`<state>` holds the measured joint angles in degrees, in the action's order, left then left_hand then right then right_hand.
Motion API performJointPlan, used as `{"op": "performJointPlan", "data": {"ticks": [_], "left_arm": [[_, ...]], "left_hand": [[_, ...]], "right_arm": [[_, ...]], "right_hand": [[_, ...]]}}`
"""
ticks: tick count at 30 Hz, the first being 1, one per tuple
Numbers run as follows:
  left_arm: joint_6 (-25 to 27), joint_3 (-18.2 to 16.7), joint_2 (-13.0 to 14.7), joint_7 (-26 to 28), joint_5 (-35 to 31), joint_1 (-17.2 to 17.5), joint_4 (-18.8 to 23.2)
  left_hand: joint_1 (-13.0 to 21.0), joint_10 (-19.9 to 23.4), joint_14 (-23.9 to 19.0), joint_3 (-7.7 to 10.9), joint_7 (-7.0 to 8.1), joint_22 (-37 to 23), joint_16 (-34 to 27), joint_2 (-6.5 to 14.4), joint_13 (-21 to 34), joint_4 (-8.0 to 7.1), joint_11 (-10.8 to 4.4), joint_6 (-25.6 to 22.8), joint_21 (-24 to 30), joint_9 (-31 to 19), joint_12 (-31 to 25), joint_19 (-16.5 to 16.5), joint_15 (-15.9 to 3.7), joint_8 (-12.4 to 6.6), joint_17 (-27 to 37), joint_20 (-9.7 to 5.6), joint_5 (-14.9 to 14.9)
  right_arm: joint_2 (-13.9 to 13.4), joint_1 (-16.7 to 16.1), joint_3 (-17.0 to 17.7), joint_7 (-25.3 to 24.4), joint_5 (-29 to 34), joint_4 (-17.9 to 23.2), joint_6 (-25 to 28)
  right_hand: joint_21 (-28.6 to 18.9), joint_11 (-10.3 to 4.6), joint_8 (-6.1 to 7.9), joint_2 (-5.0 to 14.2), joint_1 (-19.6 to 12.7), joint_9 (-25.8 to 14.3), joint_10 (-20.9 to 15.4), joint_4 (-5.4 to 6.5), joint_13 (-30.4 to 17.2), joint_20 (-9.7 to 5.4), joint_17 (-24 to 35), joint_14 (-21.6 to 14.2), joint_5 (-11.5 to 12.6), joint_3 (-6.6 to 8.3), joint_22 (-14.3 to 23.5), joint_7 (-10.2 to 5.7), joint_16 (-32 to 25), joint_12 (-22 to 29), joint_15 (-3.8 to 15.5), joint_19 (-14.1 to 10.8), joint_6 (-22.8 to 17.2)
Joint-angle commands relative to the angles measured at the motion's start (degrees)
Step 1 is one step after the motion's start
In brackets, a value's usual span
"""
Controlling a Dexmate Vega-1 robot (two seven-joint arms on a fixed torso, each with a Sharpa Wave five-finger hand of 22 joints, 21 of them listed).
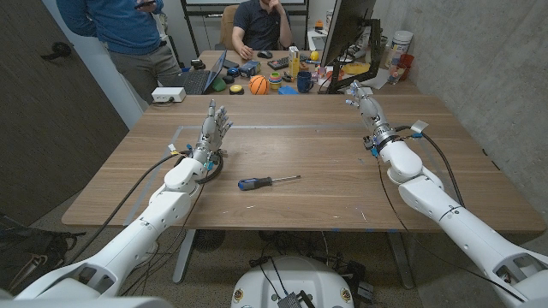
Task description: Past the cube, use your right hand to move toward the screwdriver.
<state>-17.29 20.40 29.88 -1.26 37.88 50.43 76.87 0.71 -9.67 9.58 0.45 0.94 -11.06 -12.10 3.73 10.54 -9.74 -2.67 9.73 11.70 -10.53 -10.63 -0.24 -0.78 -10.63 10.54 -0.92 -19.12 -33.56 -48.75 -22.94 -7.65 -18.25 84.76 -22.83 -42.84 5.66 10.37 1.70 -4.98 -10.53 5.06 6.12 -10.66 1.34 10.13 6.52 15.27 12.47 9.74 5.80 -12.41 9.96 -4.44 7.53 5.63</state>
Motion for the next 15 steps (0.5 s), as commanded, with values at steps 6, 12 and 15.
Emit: {"op": "performJointPlan", "data": {"ticks": [6, 12, 15], "left_arm": [[-0.40, -0.09, -0.10, -0.79, 0.31, -0.41, -0.78], [-0.34, -0.14, -0.03, -0.61, 0.27, -0.30, -0.64], [-0.46, -0.16, -0.06, -0.61, 0.24, -0.30, -0.67]], "left_hand": [[-0.06, -2.22, 1.98, -0.46, -0.03, -0.22, -0.31, 3.60, 0.27, -0.12, -0.03, 2.89, 0.35, -0.11, -0.23, 0.00, 0.01, -0.27, 0.13, 0.22, -0.43], [-0.07, -2.17, 1.95, -0.55, -0.06, -0.22, -0.32, 3.58, 0.27, -0.13, 0.03, 2.79, 0.37, -0.11, -0.25, 0.06, 0.05, -0.31, 0.13, 0.28, -0.45], [-0.08, -2.13, 1.96, -0.59, -0.05, -0.22, -0.31, 3.58, 0.27, -0.13, -0.04, 2.84, 0.37, -0.11, -0.26, 0.06, 0.00, -0.28, 0.13, 0.30, -0.46]], "right_arm": [[-3.06, 0.70, -1.36, -3.23, 12.77, 5.95, 0.79], [-3.36, 1.51, -2.09, -3.55, 16.19, 6.83, 1.09], [-3.58, 2.09, -2.55, -3.75, 18.36, 7.41, 1.28]], "right_hand": [[1.04, 0.04, -0.19, -1.93, -0.47, -0.11, 1.82, -0.92, -0.11, 0.06, 0.01, 1.32, 0.33, -0.78, 0.13, 0.93, 0.62, -0.03, -0.30, 0.77, 1.46], [1.70, -0.10, -0.28, -2.68, -0.89, -0.11, 2.65, -1.37, -0.10, 0.25, 0.02, 1.82, 0.39, -1.24, 0.12, 0.92, 0.76, 0.01, -0.43, 1.03, 2.42], [2.05, -0.27, -0.23, -2.92, -1.17, -0.11, 3.04, -1.60, -0.09, 0.81, 0.01, 1.96, 0.44, -1.39, 0.11, 0.68, 0.79, 0.03, -0.65, 1.18, 2.74]]}}
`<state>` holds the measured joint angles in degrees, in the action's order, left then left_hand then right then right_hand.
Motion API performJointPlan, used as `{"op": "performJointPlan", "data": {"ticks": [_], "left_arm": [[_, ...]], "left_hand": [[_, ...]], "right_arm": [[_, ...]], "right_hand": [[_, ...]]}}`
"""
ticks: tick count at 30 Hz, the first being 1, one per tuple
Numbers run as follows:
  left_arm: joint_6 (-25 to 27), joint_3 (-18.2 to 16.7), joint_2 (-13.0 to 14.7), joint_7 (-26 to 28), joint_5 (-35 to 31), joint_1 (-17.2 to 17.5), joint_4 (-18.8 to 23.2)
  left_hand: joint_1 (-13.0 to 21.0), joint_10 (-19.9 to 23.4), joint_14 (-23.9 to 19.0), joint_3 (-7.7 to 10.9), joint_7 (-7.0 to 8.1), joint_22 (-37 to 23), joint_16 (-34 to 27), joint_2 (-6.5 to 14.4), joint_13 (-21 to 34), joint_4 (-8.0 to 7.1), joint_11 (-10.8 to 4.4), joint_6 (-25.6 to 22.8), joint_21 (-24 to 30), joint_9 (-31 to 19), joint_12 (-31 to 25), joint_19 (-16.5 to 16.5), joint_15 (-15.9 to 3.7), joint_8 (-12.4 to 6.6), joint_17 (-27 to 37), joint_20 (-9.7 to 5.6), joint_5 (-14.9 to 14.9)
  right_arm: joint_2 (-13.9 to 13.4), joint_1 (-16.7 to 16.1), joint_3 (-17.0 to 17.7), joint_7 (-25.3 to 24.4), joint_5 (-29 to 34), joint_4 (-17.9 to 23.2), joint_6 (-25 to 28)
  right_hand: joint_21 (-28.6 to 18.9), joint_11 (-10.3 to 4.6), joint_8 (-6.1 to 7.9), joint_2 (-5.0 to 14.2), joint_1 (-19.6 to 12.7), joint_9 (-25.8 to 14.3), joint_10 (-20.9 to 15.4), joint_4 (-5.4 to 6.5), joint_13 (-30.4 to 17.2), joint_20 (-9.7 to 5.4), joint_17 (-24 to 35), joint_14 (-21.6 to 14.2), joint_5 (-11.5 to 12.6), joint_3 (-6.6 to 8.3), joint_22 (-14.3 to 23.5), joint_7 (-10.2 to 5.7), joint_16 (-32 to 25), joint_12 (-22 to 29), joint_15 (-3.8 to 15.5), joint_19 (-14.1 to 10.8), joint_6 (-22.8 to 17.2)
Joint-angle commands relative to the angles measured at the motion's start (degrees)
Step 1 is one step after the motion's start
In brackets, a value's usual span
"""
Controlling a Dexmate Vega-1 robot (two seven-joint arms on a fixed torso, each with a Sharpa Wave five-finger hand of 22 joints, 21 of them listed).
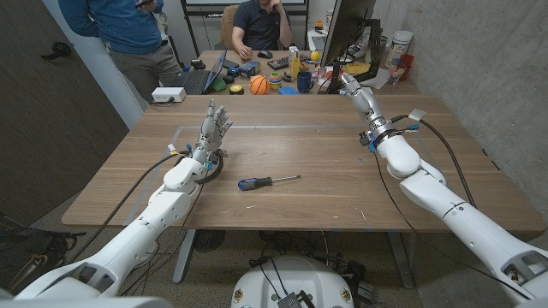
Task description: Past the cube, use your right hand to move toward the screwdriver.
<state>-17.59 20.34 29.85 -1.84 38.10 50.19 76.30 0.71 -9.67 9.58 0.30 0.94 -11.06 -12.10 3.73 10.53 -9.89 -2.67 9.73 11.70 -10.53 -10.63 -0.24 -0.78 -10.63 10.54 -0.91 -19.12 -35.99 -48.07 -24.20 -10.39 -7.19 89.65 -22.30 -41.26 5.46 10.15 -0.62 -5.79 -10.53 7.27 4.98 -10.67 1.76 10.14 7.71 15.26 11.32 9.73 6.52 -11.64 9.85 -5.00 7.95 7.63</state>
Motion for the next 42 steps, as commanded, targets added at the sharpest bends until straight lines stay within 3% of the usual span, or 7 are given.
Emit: {"op": "performJointPlan", "data": {"ticks": [1, 10, 17, 23, 36, 42], "left_arm": [[-0.16, -0.09, -0.03, -0.02, 0.02, -0.06, -0.10], [-0.16, -0.16, -0.07, 0.26, 0.02, 0.10, 0.08], [-0.22, -0.16, -0.11, 0.25, 0.07, 0.20, 0.09], [0.02, -0.10, -0.12, 0.35, 0.06, 0.12, 0.11], [0.56, 0.08, -0.20, 0.47, 0.03, -0.17, 0.02], [0.75, 0.28, -0.33, 0.32, -0.05, -0.52, -0.39]], "left_hand": [[-0.08, -2.15, 1.95, -0.45, 0.00, -0.22, -0.32, 3.58, 0.28, 0.02, -0.09, 2.84, 0.37, -0.11, -0.25, 0.06, -0.01, -0.29, 0.13, 0.30, -0.47], [-0.09, -2.17, 1.93, -0.59, 0.00, -0.22, -0.32, 3.57, 0.27, 0.01, -0.08, 2.85, 0.35, -0.11, -0.24, 0.03, 0.02, -0.28, 0.13, 0.41, -0.50], [-0.10, -2.14, 1.93, -0.67, -0.01, -0.22, -0.33, 3.57, 0.27, 0.01, -0.07, 2.83, 0.35, -0.11, -0.25, 0.04, 0.02, -0.29, 0.13, 0.40, -0.53], [-0.10, -2.06, 1.92, -0.75, -0.03, -0.21, -0.33, 3.58, 0.27, 0.00, 0.02, 2.81, 0.33, -0.11, -0.27, 0.00, 0.02, -0.29, 0.13, 0.46, -0.55], [-0.12, -2.10, 1.96, -0.93, -0.06, -0.21, -0.31, 3.60, 0.27, -0.02, 0.12, 2.75, 0.30, -0.11, -0.24, -0.08, 0.17, -0.31, 0.13, 0.52, -0.60], [-0.13, -2.08, 1.98, -1.01, -0.07, -0.21, -0.31, 3.63, 0.27, -0.03, 0.13, 2.78, 0.28, -0.11, -0.24, -0.12, 0.21, -0.30, 0.13, 0.58, -0.63]], "right_arm": [[-1.30, 1.62, -1.46, -1.10, 8.24, 2.81, 1.03], [-2.21, 2.81, -3.04, -1.75, 15.05, 5.00, 2.99], [-2.81, 3.55, -4.27, -1.34, 18.75, 6.05, 3.83], [-3.27, 4.22, -5.57, -1.27, 22.68, 6.88, 4.18], [-3.85, 4.94, -7.76, -1.69, 30.39, 9.21, 6.05], [-3.72, 6.06, -9.44, -1.51, 33.70, 8.77, 5.79]], "right_hand": [[0.52, -0.06, 0.00, -0.64, -0.41, -0.11, 0.95, -0.50, -0.09, 0.57, 0.01, 0.83, 0.46, -0.27, 0.11, -0.14, 0.03, 0.13, -0.10, 0.74, 0.80], [1.50, -0.66, 0.09, -0.96, -1.27, -0.12, 2.25, -1.10, -0.07, 1.32, 0.01, 1.51, 0.65, -0.57, 0.08, -1.13, 0.17, 0.12, 0.15, 0.93, 1.59], [2.42, -0.17, -0.28, -1.17, -2.57, -0.16, 5.37, -1.92, -0.13, 1.33, 0.03, 2.75, 0.92, -0.97, 0.09, -1.56, 0.33, -0.02, -0.07, -0.60, 5.33], [3.44, -0.11, 0.04, -1.21, -3.36, -0.19, 6.70, -2.39, -0.17, 2.90, 0.06, 3.39, 1.07, -1.23, 0.03, -3.23, 0.32, 0.17, -0.63, -0.59, 6.26], [4.84, -0.13, 0.03, -1.11, -4.43, -0.23, 8.23, -2.97, -0.19, 3.68, 0.07, 4.12, 1.29, -1.36, 0.01, -2.58, 0.32, 0.21, -0.54, 0.14, 8.02], [5.53, -0.30, 0.13, -1.00, -4.82, -0.24, 8.75, -3.17, -0.19, 3.25, 0.07, 4.40, 1.35, -1.40, -0.01, -2.42, 0.32, 0.23, -0.37, 0.77, 8.31]]}}
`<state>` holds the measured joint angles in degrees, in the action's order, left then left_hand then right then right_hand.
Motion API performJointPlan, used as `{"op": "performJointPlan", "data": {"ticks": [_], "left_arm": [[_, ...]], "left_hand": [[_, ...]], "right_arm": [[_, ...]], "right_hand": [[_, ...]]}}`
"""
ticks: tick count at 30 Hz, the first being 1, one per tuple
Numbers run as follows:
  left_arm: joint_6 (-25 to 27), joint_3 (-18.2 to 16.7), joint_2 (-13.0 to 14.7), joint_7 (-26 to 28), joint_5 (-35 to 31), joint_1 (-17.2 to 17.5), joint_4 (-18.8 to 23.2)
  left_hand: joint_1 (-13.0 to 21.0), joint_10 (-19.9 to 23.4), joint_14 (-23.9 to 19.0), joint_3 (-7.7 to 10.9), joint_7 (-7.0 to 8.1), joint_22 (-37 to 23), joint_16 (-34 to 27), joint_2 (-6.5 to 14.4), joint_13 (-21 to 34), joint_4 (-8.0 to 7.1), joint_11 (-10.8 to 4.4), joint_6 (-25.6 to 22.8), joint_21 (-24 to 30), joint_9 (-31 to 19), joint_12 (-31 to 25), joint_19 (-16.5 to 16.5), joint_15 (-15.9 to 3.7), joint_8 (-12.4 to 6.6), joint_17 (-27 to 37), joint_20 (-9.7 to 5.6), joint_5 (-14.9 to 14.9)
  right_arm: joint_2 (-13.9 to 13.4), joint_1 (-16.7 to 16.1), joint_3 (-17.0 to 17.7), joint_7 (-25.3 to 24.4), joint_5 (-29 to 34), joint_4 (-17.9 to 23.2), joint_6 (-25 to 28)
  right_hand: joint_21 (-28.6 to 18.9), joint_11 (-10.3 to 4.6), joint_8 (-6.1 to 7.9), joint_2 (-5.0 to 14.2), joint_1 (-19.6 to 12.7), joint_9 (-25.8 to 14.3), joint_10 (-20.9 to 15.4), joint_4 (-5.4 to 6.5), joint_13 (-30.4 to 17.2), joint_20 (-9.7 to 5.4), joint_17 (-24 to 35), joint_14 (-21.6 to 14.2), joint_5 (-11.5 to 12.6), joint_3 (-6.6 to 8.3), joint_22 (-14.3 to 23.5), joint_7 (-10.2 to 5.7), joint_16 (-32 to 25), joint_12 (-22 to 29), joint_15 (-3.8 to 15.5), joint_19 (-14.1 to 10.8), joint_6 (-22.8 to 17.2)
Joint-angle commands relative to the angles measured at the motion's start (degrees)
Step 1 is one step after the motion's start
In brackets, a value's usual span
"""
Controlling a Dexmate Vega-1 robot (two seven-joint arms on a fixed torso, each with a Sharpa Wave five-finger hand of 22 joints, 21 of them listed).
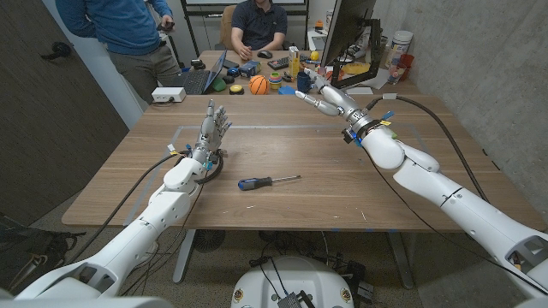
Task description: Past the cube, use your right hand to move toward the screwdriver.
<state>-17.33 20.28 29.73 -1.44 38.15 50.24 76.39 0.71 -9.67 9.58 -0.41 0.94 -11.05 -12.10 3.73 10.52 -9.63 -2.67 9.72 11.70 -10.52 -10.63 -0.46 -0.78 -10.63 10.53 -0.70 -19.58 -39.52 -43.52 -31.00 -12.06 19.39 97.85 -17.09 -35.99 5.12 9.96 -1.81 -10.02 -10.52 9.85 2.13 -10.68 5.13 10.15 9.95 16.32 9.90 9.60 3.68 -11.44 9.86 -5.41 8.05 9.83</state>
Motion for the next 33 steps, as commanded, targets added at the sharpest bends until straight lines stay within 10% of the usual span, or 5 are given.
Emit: {"op": "performJointPlan", "data": {"ticks": [1, 33], "left_arm": [[0.50, 0.37, -0.22, -0.16, -0.09, -0.62, -0.52], [0.65, 0.87, -1.05, -1.24, -0.08, -2.52, -3.40]], "left_hand": [[-0.13, -2.10, 1.98, -0.31, -0.06, -0.22, -0.31, 3.64, 0.28, -0.29, 0.09, 2.78, 0.30, -0.12, -0.23, 0.14, 0.19, -0.30, 0.13, 0.34, -0.18], [-0.16, -2.08, 1.94, -0.75, -0.02, -0.22, -0.33, 3.65, 0.27, -0.31, 0.17, 2.82, 0.27, -0.11, -0.21, 0.05, 0.21, -0.29, 0.14, 0.63, -0.30]], "right_arm": [[-0.19, 1.71, -2.93, 0.30, 7.61, 0.47, 0.54], [0.95, 8.28, -11.96, 1.05, 23.00, -4.53, -1.53]], "right_hand": [[0.33, 0.04, 0.32, 0.19, -0.65, -0.25, 6.25, -0.35, -0.18, -0.14, 0.07, 2.15, 0.30, 0.02, 0.13, 0.50, 0.11, 0.22, 0.04, 0.67, 6.17], [2.28, -0.08, 1.34, -0.47, -4.94, -0.30, 5.67, -2.94, -0.19, 1.30, 0.05, 1.55, 1.28, 0.02, 0.04, 1.09, -0.52, 1.03, 0.00, -1.36, 6.12]]}}
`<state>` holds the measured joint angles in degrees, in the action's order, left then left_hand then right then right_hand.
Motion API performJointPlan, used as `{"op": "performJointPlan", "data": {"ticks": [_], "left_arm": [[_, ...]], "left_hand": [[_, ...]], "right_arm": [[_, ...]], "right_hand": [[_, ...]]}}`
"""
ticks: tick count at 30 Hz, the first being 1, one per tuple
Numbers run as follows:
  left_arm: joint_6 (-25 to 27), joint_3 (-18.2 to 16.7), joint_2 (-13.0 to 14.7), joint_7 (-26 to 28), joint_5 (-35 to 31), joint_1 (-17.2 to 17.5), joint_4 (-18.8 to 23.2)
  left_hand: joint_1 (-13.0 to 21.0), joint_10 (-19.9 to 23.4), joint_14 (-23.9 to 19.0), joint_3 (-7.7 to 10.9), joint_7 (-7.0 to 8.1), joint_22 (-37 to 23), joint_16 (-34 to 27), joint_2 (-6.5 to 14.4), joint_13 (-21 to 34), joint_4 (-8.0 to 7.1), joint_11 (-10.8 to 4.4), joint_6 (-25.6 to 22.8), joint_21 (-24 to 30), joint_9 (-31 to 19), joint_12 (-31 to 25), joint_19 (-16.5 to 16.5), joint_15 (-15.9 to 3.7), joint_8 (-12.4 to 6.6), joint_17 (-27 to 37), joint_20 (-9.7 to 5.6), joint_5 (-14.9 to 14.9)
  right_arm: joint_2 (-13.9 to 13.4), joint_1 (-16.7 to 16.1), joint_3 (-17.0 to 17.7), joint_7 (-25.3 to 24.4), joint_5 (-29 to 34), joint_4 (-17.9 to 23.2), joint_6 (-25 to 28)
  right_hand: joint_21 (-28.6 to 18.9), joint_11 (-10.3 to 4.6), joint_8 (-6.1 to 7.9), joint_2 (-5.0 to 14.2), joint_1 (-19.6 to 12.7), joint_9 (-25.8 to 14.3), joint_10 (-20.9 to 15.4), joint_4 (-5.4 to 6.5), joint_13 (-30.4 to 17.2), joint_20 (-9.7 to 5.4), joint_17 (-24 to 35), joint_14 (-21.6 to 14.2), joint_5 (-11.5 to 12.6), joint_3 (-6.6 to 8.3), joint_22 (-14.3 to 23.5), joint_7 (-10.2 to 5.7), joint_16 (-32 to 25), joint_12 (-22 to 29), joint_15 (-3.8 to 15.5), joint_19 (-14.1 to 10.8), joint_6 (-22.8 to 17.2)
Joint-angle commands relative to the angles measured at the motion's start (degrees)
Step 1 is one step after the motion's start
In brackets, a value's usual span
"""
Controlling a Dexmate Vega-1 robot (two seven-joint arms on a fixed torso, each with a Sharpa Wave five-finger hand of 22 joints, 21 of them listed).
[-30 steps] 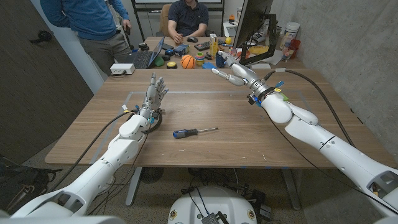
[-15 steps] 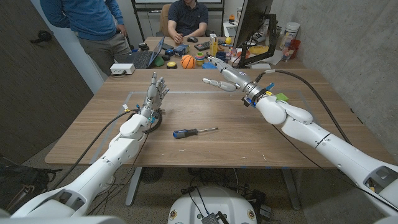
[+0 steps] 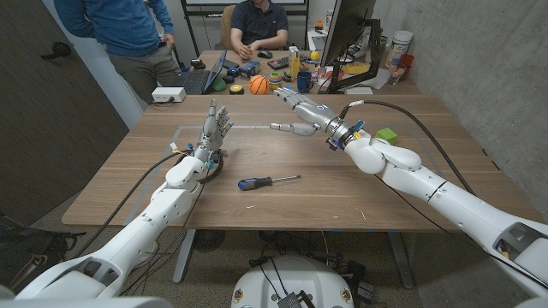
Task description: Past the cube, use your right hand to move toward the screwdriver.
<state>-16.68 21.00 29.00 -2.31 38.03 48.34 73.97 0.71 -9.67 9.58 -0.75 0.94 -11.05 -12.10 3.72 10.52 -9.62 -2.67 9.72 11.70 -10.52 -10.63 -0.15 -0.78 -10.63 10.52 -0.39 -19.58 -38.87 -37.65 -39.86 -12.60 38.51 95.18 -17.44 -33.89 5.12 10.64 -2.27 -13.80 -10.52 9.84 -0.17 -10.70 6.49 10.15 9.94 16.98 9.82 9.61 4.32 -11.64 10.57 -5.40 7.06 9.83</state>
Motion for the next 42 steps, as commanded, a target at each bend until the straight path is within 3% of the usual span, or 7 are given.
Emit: {"op": "performJointPlan", "data": {"ticks": [1, 11, 24, 32, 37, 42], "left_arm": [[0.00, 0.14, -0.32, -0.41, 0.07, -0.65, -1.05], [0.18, 0.05, -0.19, -0.20, 0.11, -0.44, -0.95], [0.31, -0.04, 0.07, 0.21, 0.05, 0.09, -0.19], [0.53, -0.19, 0.43, 0.90, -0.02, 0.89, 1.06], [0.73, -0.27, 0.67, 1.19, 0.02, 1.43, 1.80], [0.95, -0.32, 0.87, 1.56, -0.01, 1.83, 2.52]], "left_hand": [[-0.17, -2.14, 1.98, -0.43, 0.00, -0.22, -0.32, 3.65, 0.27, -0.31, 0.21, 2.85, 0.27, -0.12, -0.19, -0.26, 0.20, -0.27, 0.14, 0.30, -0.31], [-0.19, -2.08, 1.94, -0.56, 0.00, -0.22, -0.34, 3.64, 0.27, -0.33, 0.23, 2.85, 0.28, -0.12, -0.21, -0.24, 0.22, -0.27, 0.15, 0.32, -0.34], [-0.26, -2.05, 1.91, -0.78, 0.01, -0.23, -0.36, 3.59, 0.25, -0.36, 0.18, 2.83, 0.28, -0.12, -0.19, -0.25, 0.26, -0.29, 0.15, 0.37, -0.37], [-0.34, -2.01, 1.86, -0.97, -0.07, -0.23, -0.38, 3.57, 0.24, -0.41, 0.30, 2.84, 0.31, -0.13, -0.19, -0.19, 0.28, -0.29, 0.16, 0.42, -0.40], [-0.39, -1.97, 1.88, -1.07, -0.05, -0.24, -0.38, 3.57, 0.24, -0.44, 0.26, 2.83, 0.30, -0.13, -0.20, -0.22, 0.28, -0.30, 0.17, 0.44, -0.41], [-0.43, -1.99, 1.89, -1.18, 0.09, -0.24, -0.38, 3.56, 0.23, -0.46, 0.23, 2.74, 0.30, -0.13, -0.19, -0.24, 0.33, -0.34, 0.17, 0.47, -0.43]], "right_arm": [[0.24, 2.88, -3.64, 2.29, 4.26, -2.13, -1.64], [0.10, 4.13, -5.45, 5.67, 4.33, -2.79, -4.01], [1.14, 5.19, -7.78, 9.71, 6.88, -2.92, -3.82], [0.93, 5.96, -8.98, 12.79, 7.53, -2.58, -4.50], [0.65, 6.29, -9.32, 14.81, 7.38, -2.22, -5.19], [0.66, 6.93, -9.90, 18.28, 7.20, -1.80, -5.43]], "right_hand": [[0.27, -0.11, 0.71, -0.07, -1.46, -0.30, 5.53, -0.83, -0.16, -0.02, 0.04, 1.37, 0.70, 0.10, 0.03, 0.52, -0.40, 0.38, 0.06, -0.55, 6.03], [0.61, -0.62, 1.12, -0.81, -4.59, -0.28, 3.87, -2.66, -0.13, -0.50, -0.01, -0.66, 1.68, -0.11, 0.00, 0.96, -1.05, 0.80, 0.54, -4.86, 4.64], [1.74, -1.17, 1.79, -0.32, -9.32, -0.24, 2.06, -4.90, -0.07, 1.44, -0.10, -2.75, 3.40, 0.31, -0.07, -0.03, -1.40, 0.97, 1.88, -8.71, 1.61], [2.41, -1.40, 1.87, 0.00, -11.05, -0.22, 1.04, -5.63, -0.04, 0.99, -0.15, -3.75, 4.08, 0.47, -0.10, 0.19, -1.54, 1.12, 2.06, -9.69, 0.57], [3.07, -1.79, 1.88, 0.41, -14.55, -0.20, -0.89, -7.05, 0.00, -0.02, -0.22, -6.08, 5.42, 0.68, -0.13, 0.08, -1.81, 1.29, 2.76, -13.25, -1.17], [3.89, -2.37, 2.39, 0.67, -16.71, -0.18, -2.74, -7.73, 0.04, -0.40, -0.27, -7.35, 6.25, 0.73, -0.14, -0.91, -1.83, 1.53, 3.28, -14.60, -3.71]]}}
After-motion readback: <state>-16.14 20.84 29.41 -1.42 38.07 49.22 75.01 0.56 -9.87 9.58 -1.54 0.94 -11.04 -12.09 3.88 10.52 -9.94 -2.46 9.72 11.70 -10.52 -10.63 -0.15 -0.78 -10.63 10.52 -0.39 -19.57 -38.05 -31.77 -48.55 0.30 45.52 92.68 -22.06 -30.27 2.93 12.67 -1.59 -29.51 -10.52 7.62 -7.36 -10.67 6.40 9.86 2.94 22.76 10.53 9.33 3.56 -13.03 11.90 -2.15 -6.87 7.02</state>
